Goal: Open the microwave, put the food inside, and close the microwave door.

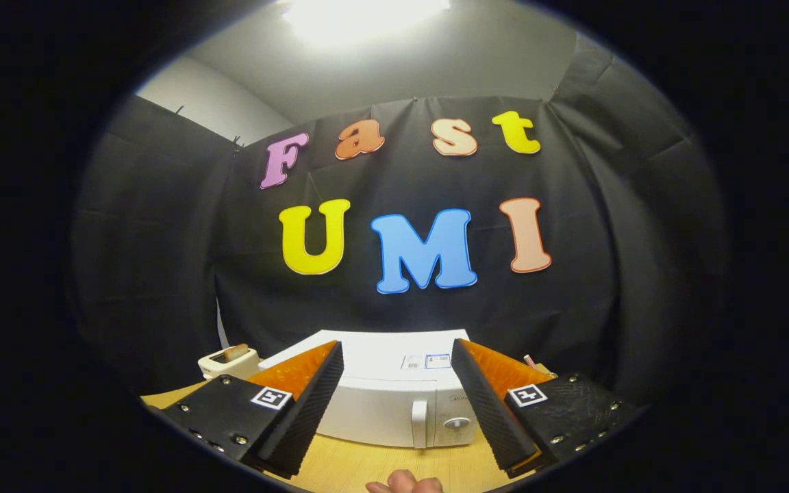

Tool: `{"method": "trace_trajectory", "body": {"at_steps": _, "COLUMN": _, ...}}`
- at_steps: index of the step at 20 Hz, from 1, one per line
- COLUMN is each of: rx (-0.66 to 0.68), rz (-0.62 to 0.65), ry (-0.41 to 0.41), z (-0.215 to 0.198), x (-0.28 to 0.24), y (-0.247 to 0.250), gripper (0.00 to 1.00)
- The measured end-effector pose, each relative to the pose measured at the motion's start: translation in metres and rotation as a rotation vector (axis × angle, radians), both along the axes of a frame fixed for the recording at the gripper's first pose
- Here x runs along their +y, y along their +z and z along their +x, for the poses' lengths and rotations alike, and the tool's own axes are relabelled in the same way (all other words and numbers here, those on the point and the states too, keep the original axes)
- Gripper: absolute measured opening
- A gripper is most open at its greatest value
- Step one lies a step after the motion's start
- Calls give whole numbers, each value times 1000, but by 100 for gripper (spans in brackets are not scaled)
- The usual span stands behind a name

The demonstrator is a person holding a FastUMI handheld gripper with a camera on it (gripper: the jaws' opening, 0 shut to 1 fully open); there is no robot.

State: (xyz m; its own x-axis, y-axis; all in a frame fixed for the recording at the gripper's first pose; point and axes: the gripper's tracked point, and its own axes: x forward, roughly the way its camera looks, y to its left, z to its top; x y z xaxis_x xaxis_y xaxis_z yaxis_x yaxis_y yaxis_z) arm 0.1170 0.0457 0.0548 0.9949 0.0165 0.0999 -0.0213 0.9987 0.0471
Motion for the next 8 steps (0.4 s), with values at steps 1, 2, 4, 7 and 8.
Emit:
{"method": "trace_trajectory", "body": {"at_steps": 1, "rx": -6, "rz": 0, "ry": -4, "z": -7, "x": -3, "y": 12, "gripper": 99}}
{"method": "trace_trajectory", "body": {"at_steps": 2, "rx": -7, "rz": -1, "ry": -5, "z": -13, "x": -5, "y": 20, "gripper": 99}}
{"method": "trace_trajectory", "body": {"at_steps": 4, "rx": -12, "rz": 11, "ry": -5, "z": -27, "x": -11, "y": 33, "gripper": 99}}
{"method": "trace_trajectory", "body": {"at_steps": 7, "rx": -38, "rz": 10, "ry": -13, "z": -38, "x": -25, "y": 38, "gripper": 99}}
{"method": "trace_trajectory", "body": {"at_steps": 8, "rx": -36, "rz": 0, "ry": -20, "z": -41, "x": -30, "y": 34, "gripper": 99}}
